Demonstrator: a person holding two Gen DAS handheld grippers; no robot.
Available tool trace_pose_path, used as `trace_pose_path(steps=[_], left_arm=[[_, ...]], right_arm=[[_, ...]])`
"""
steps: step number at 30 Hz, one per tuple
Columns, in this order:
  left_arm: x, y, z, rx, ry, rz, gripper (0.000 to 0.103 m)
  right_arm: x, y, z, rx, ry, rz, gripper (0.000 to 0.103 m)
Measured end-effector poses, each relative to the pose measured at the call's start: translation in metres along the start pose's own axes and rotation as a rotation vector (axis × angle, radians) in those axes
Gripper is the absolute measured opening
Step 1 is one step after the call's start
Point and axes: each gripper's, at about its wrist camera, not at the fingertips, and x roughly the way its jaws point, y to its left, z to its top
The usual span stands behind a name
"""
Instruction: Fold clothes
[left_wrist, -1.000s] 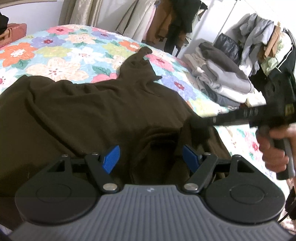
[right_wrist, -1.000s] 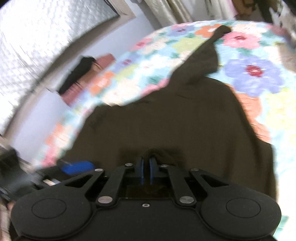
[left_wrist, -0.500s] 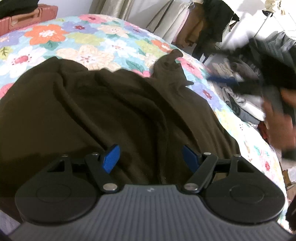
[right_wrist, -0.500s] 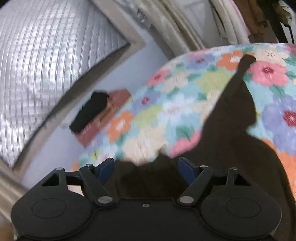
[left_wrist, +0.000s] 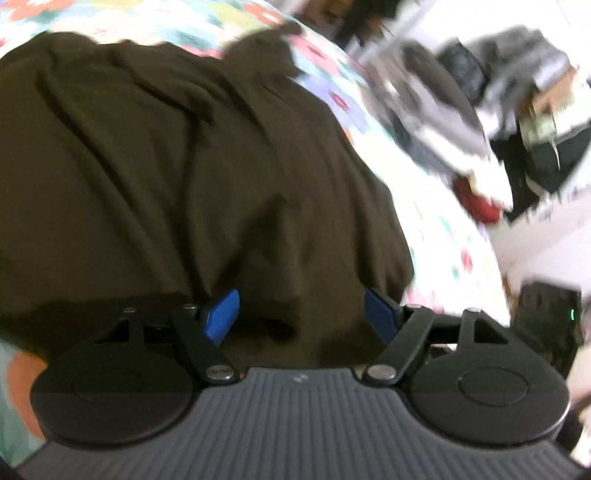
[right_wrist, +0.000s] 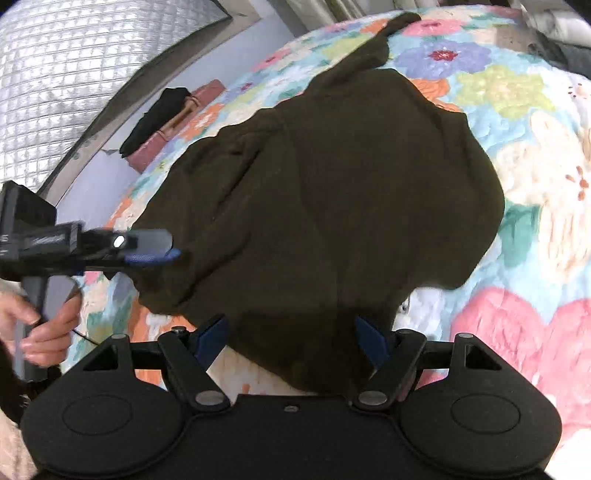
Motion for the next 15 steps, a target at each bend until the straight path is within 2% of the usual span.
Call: trace_pose_path(steps=[2,4,5,6,7,9,12,15], left_arm=[[0.008,-0.015,-0.010,0.071,0.013,0.056,0.075],[0.020,-0.021,-0.012,0.112,0.020,0.141,0.075],[0.027,-0.019,-0.013,0.117,0.007,0.181,0.073],[0.032,-0.015,-0.012,0.111,0.001,0.205,0.062],[0.038,-0.010,-0.013,0.092,0.012,0.237,0.033],[0.031,-0.004,-0.013,0.083,0.011,0.255,0.014],[0.000,-0.005,-0.020,0.062,-0.060,0.172,0.011],[-0.022,-0.010,-0.036,0.043,-0.081,0.152,0.011]], right_arm=[[0.007,0.009,-0.002,-0.075,-0.024,-0.028,0.080],[0.016,0.014,0.001,-0.123,-0.040,-0.041,0.065],[0.017,0.013,0.004,-0.122,-0.039,-0.046,0.035],[0.018,0.013,0.006,-0.119,-0.039,-0.051,0.011],[0.019,0.012,0.009,-0.117,-0.038,-0.056,0.011],[0.000,0.012,0.008,-0.103,-0.073,-0.015,0.010],[-0.031,0.013,0.002,-0.117,-0.101,0.012,0.009],[-0.047,0.009,-0.013,-0.122,-0.066,0.006,0.004]])
